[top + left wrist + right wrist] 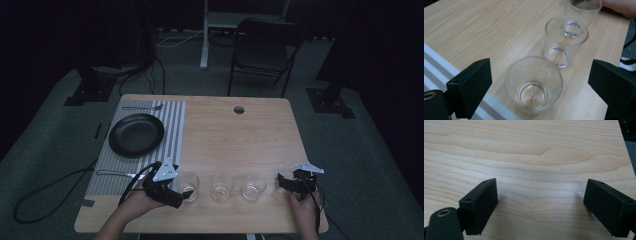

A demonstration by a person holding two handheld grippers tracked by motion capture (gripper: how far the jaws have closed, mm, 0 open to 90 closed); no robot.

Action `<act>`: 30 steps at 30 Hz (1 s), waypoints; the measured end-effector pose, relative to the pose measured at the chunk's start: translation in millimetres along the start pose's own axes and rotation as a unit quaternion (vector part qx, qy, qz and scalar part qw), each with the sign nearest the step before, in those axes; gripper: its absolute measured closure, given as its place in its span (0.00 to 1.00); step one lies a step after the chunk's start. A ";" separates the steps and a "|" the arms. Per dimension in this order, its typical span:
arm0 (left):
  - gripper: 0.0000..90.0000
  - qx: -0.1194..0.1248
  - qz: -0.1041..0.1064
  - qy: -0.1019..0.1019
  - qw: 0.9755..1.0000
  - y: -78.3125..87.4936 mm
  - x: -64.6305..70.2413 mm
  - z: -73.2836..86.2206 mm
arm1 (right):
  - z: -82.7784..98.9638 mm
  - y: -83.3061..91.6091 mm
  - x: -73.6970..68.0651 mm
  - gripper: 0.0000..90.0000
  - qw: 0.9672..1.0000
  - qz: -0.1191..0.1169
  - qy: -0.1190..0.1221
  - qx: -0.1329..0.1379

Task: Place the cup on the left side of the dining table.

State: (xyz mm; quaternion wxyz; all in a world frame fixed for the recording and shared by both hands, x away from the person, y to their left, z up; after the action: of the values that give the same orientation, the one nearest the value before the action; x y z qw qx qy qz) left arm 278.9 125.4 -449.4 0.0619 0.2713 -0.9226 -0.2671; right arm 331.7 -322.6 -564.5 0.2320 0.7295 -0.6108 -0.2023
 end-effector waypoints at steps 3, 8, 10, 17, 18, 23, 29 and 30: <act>0.06 -0.002 0.003 -0.006 1.000 -4.3 2.7 -2.4 | 0.0 0.0 0.0 0.13 1.000 0.000 0.000 0.000; 0.06 -0.007 0.017 -0.015 1.000 -15.5 8.1 -8.9 | 0.0 0.0 0.0 0.13 1.000 0.000 0.000 0.000; 0.06 -0.011 0.016 -0.021 1.000 -17.5 9.8 -10.0 | 0.0 0.0 0.0 0.13 1.000 0.000 0.000 0.000; 0.06 -0.008 0.023 -0.017 1.000 -23.1 11.6 -14.9 | 0.0 0.0 0.0 0.13 1.000 0.000 0.000 0.000; 0.06 -0.012 0.026 -0.020 0.999 -26.8 13.5 -17.0 | 0.0 0.0 0.0 0.13 1.000 0.000 0.000 0.000; 0.06 -0.017 0.031 -0.029 0.999 -34.8 17.5 -21.9 | 0.0 0.0 0.0 0.13 1.000 0.000 0.000 0.000; 0.06 -0.020 0.042 -0.037 0.998 -43.4 22.5 -28.3 | 0.0 0.0 0.0 0.13 1.000 0.000 0.000 0.000; 0.06 -0.020 0.046 -0.037 0.998 -44.4 23.4 -28.6 | 0.0 0.0 0.0 0.13 1.000 0.000 0.000 0.000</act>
State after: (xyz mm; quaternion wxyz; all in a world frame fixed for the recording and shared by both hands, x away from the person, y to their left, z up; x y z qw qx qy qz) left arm 287.3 68.3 -449.2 0.0457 0.2175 -0.9301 -0.2923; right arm 331.7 -322.6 -564.4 0.2320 0.7294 -0.6108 -0.2027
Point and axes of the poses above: each handheld gripper's, and its own axes: y roughly backward along the jaws, z roughly out of its underside, x roughly to its right, the point moved 2 cm from there along -y, roughly forward along the jaws, and after that the axes turned 8 degrees about x, right-handed, at the moved point
